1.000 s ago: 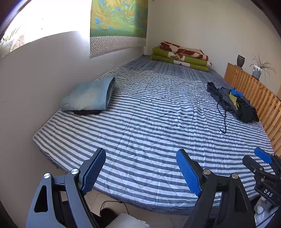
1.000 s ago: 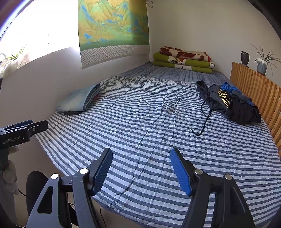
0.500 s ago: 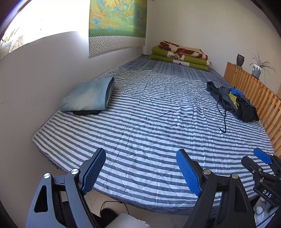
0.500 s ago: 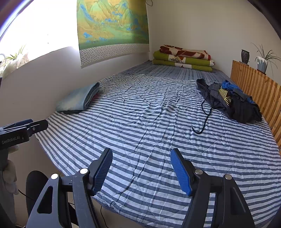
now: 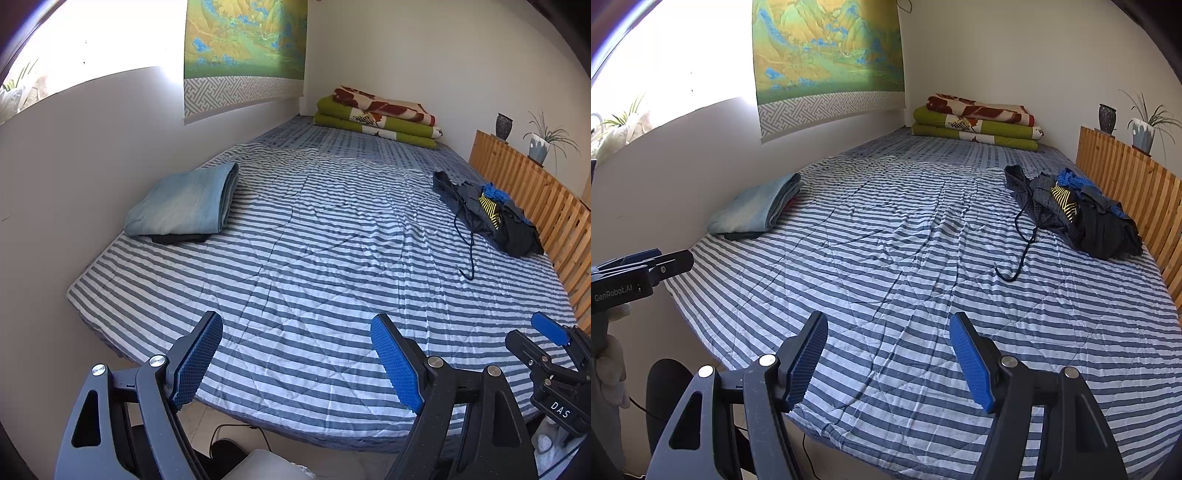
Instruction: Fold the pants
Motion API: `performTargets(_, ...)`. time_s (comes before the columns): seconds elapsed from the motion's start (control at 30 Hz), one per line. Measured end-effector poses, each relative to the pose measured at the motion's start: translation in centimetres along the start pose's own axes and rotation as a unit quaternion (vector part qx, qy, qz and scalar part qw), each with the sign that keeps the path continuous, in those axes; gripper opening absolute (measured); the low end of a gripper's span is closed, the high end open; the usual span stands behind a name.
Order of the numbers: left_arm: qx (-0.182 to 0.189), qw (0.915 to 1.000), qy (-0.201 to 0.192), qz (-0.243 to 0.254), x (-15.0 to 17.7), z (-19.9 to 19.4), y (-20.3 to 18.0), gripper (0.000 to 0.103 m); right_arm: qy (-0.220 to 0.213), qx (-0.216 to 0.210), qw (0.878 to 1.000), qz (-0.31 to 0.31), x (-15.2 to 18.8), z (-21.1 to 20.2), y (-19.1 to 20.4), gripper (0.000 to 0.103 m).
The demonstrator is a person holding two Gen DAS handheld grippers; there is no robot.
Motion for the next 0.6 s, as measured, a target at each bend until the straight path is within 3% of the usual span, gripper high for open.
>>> performTargets(0.6, 0.0, 1.0, 0.0, -0.001, -0.23, 0.06, 0.3, 0.085, 0.003, -0.002, 1.0, -0.002, 0.12, 0.1, 0.48, 0.065)
Point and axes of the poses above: each gripper's, at about its wrist camera, not at the fingertips, and z roughly the way its jaws point, y to its left, x to its underside, the point moved 10 cm from there along z, roughly the way its jaws point, and after that the axes turned 11 degrees about x, right-handed, at the moved point
